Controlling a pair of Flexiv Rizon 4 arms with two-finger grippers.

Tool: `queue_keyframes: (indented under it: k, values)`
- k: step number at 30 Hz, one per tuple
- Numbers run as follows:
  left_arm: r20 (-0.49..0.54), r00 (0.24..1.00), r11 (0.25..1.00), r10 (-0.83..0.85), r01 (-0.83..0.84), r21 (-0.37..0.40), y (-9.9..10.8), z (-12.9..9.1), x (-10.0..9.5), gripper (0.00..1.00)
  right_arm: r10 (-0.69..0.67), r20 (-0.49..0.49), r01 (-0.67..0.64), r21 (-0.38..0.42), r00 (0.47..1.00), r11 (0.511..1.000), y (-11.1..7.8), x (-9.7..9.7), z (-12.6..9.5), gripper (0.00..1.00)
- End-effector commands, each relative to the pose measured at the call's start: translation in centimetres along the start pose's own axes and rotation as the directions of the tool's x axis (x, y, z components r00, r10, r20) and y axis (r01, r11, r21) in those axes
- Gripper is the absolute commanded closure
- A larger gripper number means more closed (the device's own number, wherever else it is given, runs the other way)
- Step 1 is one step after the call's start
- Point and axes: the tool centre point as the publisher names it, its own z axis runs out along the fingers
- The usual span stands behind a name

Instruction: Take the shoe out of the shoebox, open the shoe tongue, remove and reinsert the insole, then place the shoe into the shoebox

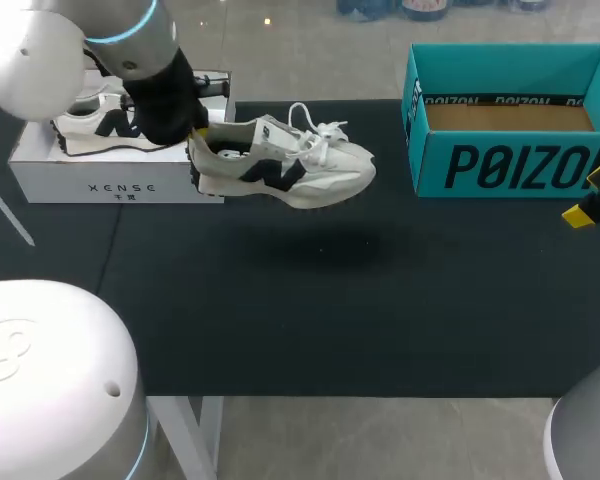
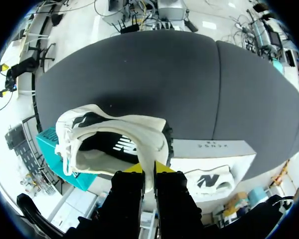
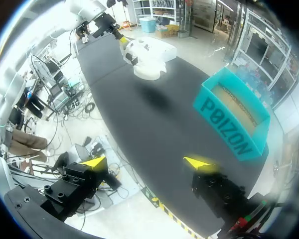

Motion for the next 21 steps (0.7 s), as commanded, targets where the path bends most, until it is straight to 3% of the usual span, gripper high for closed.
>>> queue_keyframes:
  k: [1,12,21]
  values:
    - [-0.012,1.0,1.0,-0.006,0.006,-0.002,-0.5,1.8,-2.7,1.0,0.001,-0.003,-0.001,0.005,1.0,1.0,0.2,-0.2,0.1,0.0]
    - [-0.019,1.0,0.998,-0.016,0.017,0.057,-4.7,6.4,-7.2,1.0,0.001,-0.003,-0.001,0.005,1.0,1.0,0.2,-0.2,0.1,0.0]
    - [-0.036,0.999,0.995,-0.012,0.015,0.098,-7.8,9.5,-8.4,1.0,0.001,-0.003,-0.001,0.005,1.0,1.0,0.2,-0.2,0.1,0.0]
